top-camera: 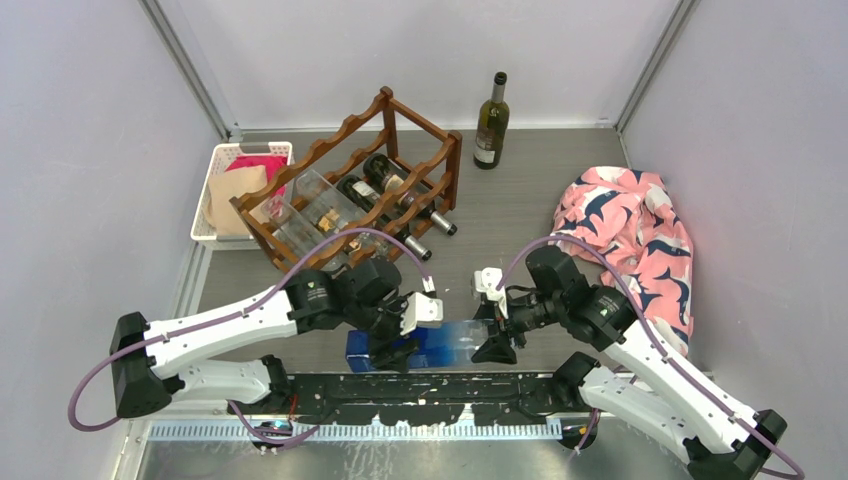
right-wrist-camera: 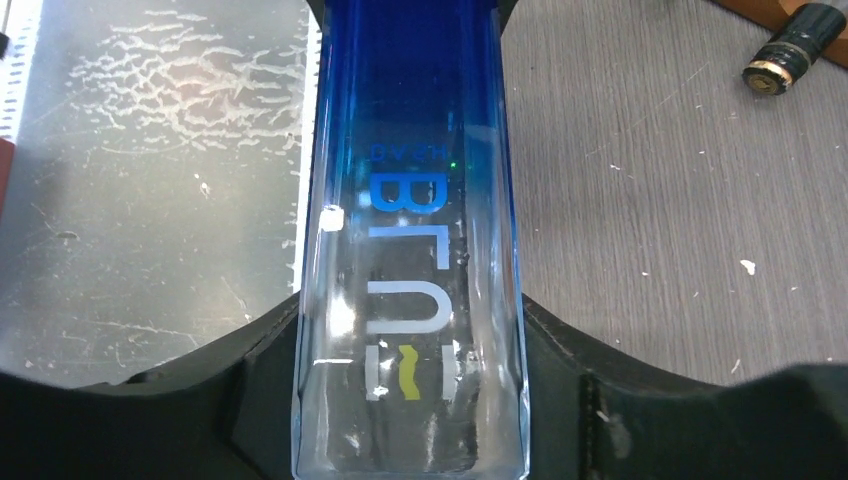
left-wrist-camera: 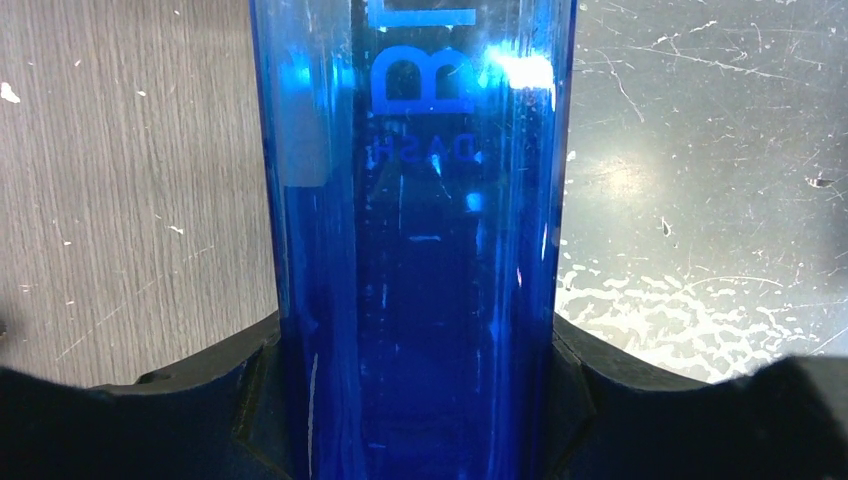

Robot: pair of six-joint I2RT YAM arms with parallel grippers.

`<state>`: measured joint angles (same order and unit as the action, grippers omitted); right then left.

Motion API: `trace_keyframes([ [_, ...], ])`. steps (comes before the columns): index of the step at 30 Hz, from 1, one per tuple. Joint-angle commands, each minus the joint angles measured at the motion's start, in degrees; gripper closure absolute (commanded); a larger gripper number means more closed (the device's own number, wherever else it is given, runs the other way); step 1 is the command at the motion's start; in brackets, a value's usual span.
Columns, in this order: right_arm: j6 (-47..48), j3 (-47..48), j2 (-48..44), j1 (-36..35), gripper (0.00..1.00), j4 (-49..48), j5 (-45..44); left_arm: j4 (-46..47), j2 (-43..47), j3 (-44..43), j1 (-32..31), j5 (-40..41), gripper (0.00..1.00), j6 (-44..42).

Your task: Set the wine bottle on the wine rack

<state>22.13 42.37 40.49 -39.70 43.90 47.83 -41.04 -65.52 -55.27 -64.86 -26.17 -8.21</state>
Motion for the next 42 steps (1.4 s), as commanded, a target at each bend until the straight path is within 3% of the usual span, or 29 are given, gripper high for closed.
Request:
trace_keyframes([
  [1,0.7,2.8,-0.6,-0.4,0.39,-0.9,-0.1,5.9,1.4,-5.0,0.2,-4.0,1.0,-1.2],
  [4,0.8,3.1,-0.5,-0.4,0.72,-0.1,0.2,6.0,1.6,-4.9,0.1,-4.0,1.0,-1.4],
  [6,0.7,3.3,-0.8,-0.3,0.87,0.6,0.2,6.0,1.6,-4.8,0.2,-3.8,1.0,-1.5],
  [10,-2.5,3.8,-3.0,-0.3,0.97,0.2,-0.5,7.0,1.7,-4.4,0.3,-1.9,1.0,-1.2],
  [11,-3.8,4.0,-3.8,-0.3,0.98,-0.4,-1.0,7.5,1.8,-4.1,0.1,-1.4,0.93,-0.9],
  [13,-5.8,4.1,-5.5,-0.3,0.99,-1.3,-1.9,8.9,2.0,-3.0,0.1,-0.7,0.63,-0.1],
  [15,-7.2,3.9,-7.0,-0.3,0.99,-2.1,-3.2,10.4,2.2,-2.1,0.1,0.0,0.43,0.6],
  [22,-8.4,4.4,-8.6,-0.3,0.99,-0.1,-7.2,13.1,3.8,-1.2,0.2,2.8,0.12,1.1],
  [30,-8.8,4.5,-11.4,-0.3,0.99,1.7,-12.4,12.0,7.6,-6.3,0.2,6.5,0.05,2.9],
  [42,-13.7,2.3,-17.8,-0.3,0.99,-3.5,-24.1,2.7,5.8,-26.8,2.6,19.2,0.0,2.0],
])
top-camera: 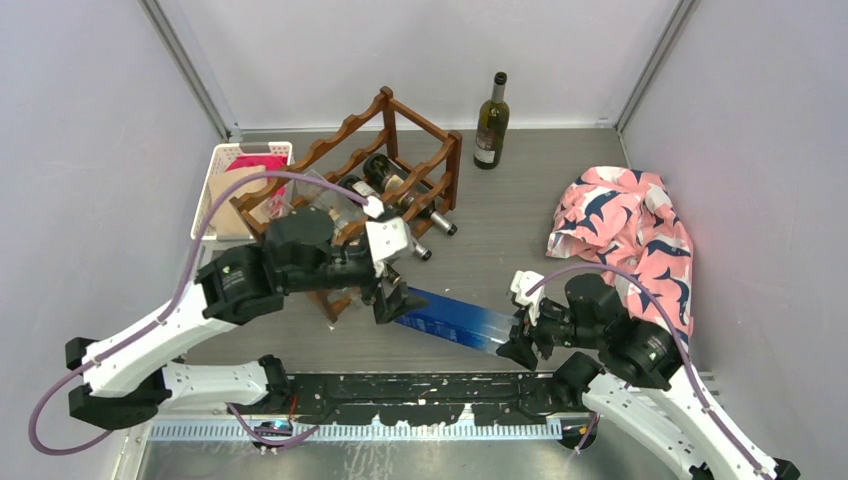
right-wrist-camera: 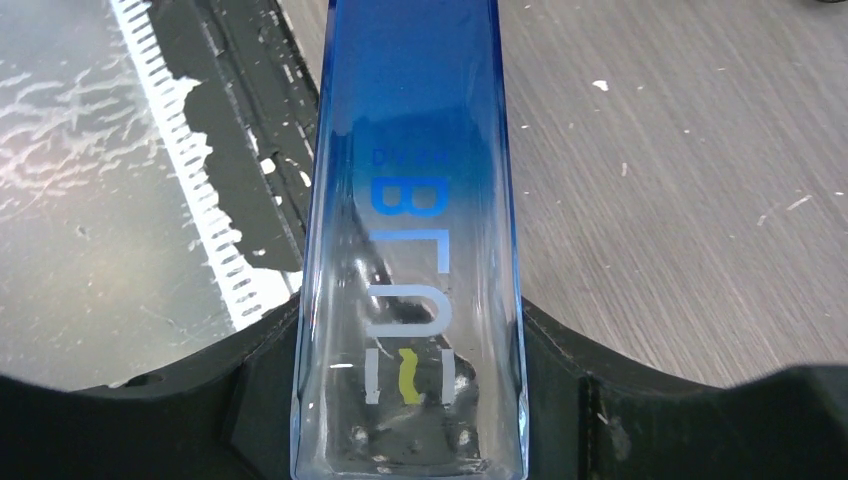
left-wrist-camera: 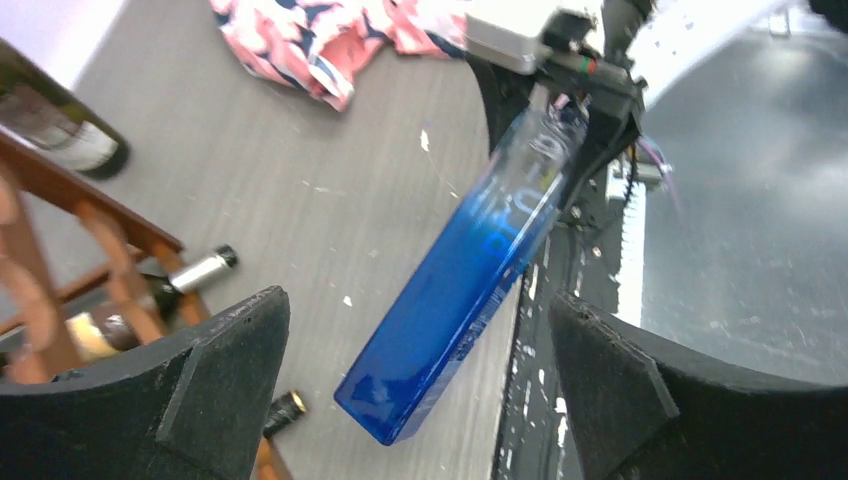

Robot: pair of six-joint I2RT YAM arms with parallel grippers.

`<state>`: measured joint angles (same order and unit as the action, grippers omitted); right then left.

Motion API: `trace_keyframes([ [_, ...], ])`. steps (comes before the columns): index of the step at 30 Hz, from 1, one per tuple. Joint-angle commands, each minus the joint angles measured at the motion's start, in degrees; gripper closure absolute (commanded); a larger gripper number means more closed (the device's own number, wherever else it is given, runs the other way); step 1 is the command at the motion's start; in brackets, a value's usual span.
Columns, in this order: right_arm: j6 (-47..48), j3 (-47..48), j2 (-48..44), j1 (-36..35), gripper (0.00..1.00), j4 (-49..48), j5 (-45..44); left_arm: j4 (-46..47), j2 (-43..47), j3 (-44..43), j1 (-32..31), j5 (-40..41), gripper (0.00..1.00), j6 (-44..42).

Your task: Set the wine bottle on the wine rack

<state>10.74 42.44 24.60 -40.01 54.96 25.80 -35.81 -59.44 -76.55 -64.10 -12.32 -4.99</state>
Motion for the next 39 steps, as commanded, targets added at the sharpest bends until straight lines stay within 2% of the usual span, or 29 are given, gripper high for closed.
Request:
trace_keyframes([
  [1,-2.4,2.5,-2.0,0.0,0.99,-14.7,-2.9,-3.0,-0.8,-6.7,3.4,6.0,0.0,-1.8],
  [7,-2.8,3.3,-3.0,-0.1,0.99,-16.7,-10.4,-3.8,-3.2,-10.0,13.8,6.6,0.0,-2.7],
  [11,-3.5,2.2,-3.0,0.0,0.99,-20.5,-14.4,-3.1,-4.3,-10.3,20.8,4.2,0.0,-2.4],
  [16,-3.3,1.8,-0.8,0.0,0.99,-26.9,-16.4,-0.6,-4.3,-8.3,26.0,1.5,0.01,-2.3],
  [27,-1.2,1.9,6.3,0.0,0.99,-37.2,-20.0,3.2,-2.2,-3.0,29.3,3.3,0.01,-4.3],
  [39,-0.5,2.4,10.0,0.0,0.99,-42.4,-22.2,6.6,0.4,1.9,30.7,3.5,0.01,-3.8],
])
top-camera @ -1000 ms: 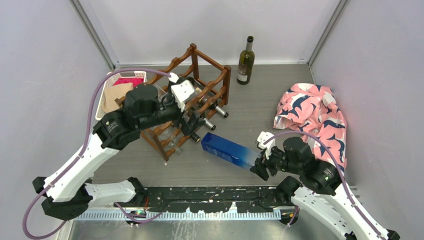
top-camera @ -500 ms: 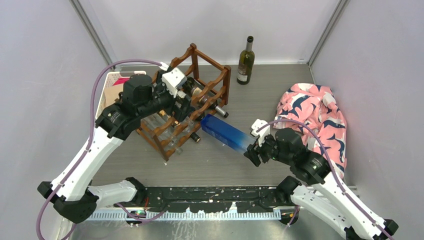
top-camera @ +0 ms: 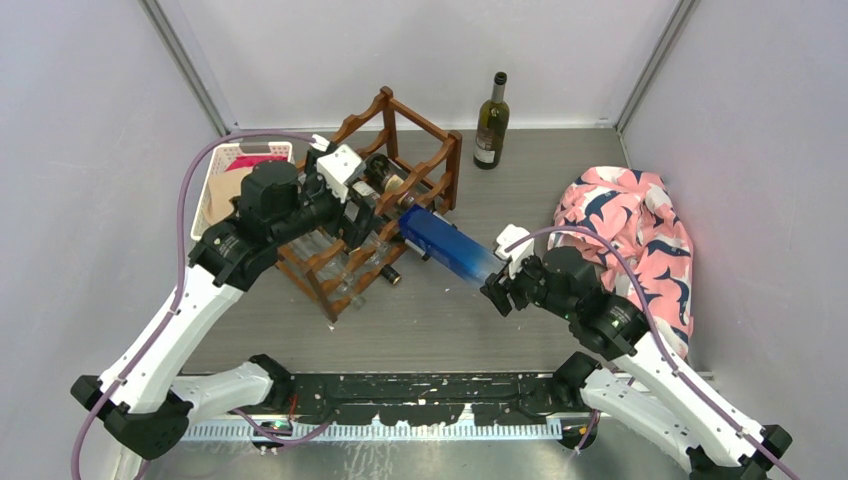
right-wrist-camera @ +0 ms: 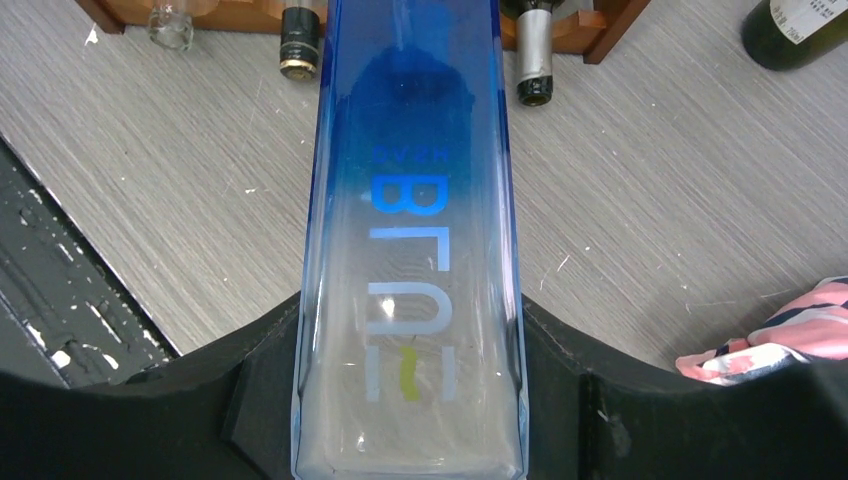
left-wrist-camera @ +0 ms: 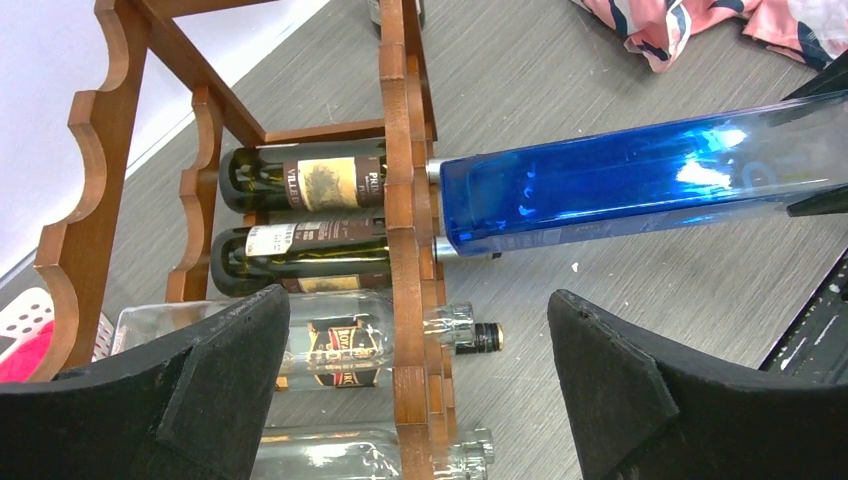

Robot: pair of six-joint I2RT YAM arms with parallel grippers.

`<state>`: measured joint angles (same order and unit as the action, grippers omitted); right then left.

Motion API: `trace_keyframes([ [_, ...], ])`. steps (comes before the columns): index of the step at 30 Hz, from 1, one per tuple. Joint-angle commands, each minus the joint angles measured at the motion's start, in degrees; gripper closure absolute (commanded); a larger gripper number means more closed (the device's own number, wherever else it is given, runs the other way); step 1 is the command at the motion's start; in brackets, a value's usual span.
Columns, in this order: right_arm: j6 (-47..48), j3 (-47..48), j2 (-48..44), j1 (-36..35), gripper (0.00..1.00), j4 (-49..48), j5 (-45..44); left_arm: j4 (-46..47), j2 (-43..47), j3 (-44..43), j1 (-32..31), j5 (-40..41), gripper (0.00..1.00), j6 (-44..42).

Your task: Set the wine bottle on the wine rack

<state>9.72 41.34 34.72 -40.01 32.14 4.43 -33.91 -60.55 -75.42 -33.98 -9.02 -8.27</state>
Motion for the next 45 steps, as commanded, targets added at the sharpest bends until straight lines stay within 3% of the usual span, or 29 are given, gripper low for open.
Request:
trace_keyframes([
  [1,0.5,3.4,0.3,0.0,0.99,-20.5,-1.1,4.9,1.7,1.0,0.6,0.2,0.01,-0.5],
  [19,0.6,3.8,4.9,0.0,0.99,-28.2,-1.1,8.2,3.9,4.4,1.4,-1.1,0.02,0.5],
  [36,0.5,9.0,4.9,0.0,0.99,-25.3,-0.2,9.5,5.0,6.2,1.7,-2.3,0.03,0.7],
  [45,0.0,6.7,10.8,0.0,0.99,-34.9,-0.3,10.3,5.7,7.0,1.8,-3.4,0.03,1.2],
])
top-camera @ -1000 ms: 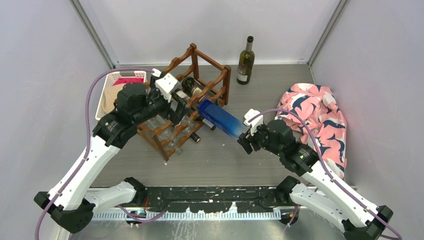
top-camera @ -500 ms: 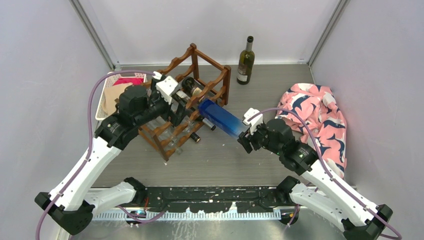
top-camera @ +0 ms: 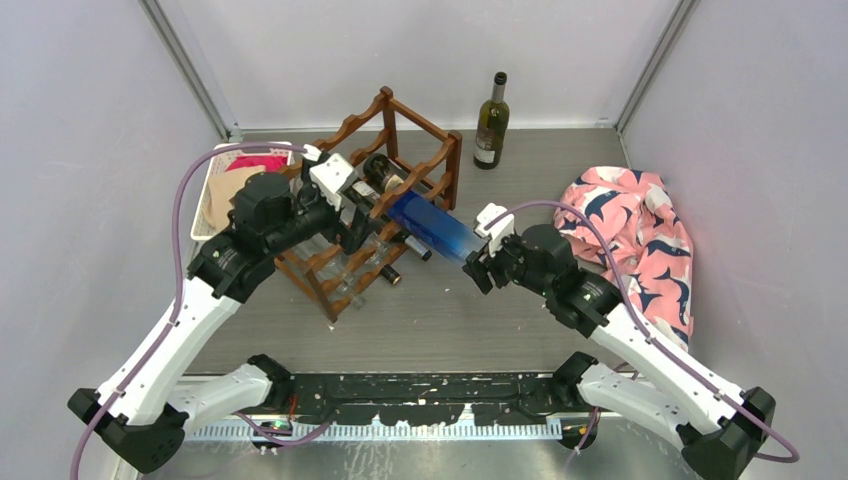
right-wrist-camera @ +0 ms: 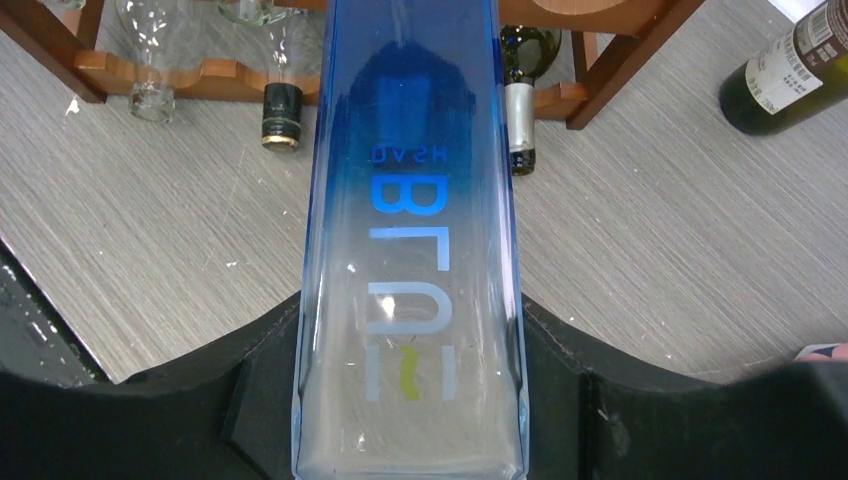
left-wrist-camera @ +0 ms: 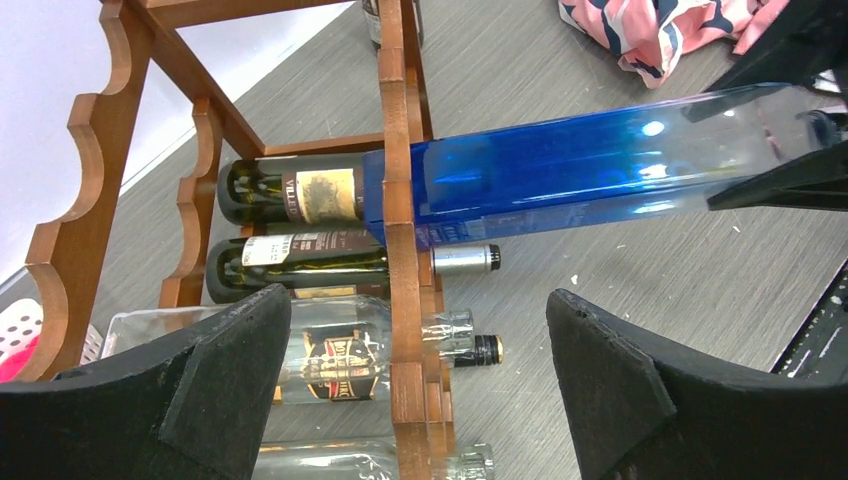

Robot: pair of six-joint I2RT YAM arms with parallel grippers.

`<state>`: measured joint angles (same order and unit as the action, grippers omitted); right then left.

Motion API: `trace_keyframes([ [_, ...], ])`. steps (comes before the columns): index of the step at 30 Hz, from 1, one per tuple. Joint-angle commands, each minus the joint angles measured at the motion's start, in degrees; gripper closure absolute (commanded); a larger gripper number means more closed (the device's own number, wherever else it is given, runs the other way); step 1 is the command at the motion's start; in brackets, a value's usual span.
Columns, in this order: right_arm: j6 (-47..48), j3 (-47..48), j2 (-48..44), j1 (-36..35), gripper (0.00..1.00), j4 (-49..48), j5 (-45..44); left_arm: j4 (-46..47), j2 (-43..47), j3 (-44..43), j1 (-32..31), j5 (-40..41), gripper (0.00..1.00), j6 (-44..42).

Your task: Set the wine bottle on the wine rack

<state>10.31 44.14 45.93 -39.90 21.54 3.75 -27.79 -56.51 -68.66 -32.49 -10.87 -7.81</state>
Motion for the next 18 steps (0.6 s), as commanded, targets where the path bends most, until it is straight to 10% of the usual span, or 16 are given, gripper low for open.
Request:
trace_keyframes([
  [1,-0.6,3.4,0.2,-0.1,0.99,-26.9,0.3,4.3,1.7,0.5,0.3,-1.8,0.03,0.8],
  [18,-1.1,2.2,19.5,1.0,0.99,-52.4,3.1,11.5,4.0,7.2,0.8,-1.6,0.0,1.8],
])
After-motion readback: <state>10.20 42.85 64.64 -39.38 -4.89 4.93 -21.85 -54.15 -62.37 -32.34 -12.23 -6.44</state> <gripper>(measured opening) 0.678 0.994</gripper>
